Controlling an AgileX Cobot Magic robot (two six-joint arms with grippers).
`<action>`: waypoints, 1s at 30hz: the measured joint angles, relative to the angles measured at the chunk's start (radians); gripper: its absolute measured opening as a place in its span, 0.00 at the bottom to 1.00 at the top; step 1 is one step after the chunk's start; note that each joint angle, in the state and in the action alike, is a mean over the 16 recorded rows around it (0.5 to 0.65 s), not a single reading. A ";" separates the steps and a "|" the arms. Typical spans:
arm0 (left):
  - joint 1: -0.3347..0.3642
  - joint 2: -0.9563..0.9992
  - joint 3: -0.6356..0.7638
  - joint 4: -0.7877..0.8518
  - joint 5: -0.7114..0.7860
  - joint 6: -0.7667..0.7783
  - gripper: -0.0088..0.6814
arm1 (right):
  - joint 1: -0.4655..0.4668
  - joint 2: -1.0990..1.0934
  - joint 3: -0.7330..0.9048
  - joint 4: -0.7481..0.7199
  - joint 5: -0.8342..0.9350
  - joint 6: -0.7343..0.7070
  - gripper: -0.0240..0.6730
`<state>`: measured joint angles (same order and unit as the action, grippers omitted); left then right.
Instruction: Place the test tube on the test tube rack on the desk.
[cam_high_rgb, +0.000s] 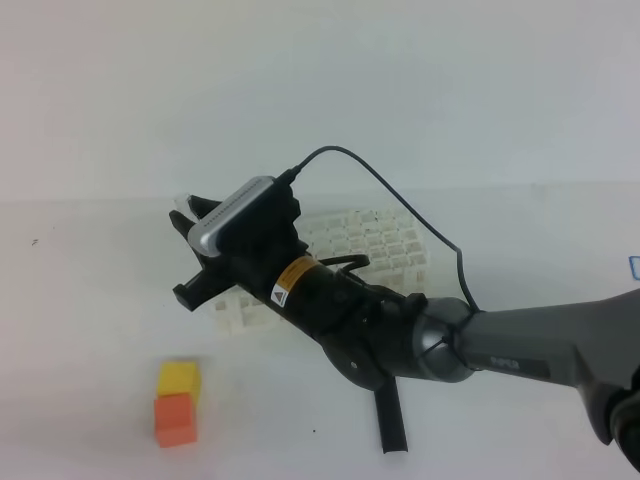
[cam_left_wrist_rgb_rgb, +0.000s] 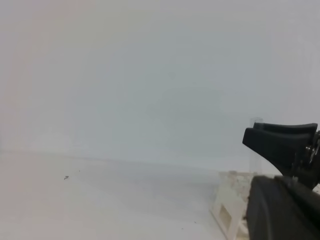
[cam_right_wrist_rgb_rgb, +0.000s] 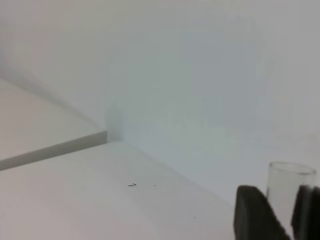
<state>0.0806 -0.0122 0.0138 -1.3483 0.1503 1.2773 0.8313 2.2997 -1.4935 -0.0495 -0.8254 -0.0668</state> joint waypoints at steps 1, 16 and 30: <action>0.000 0.001 -0.002 0.000 0.000 0.001 0.01 | 0.000 0.000 0.000 0.000 0.002 0.000 0.34; 0.000 0.004 -0.011 -0.001 0.000 0.004 0.01 | 0.001 0.000 0.000 0.021 -0.034 -0.001 0.22; 0.000 0.002 -0.007 -0.001 0.000 0.004 0.01 | 0.001 0.021 0.000 0.082 -0.150 -0.001 0.22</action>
<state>0.0806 -0.0100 0.0064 -1.3490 0.1505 1.2812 0.8319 2.3208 -1.4935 0.0321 -0.9752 -0.0681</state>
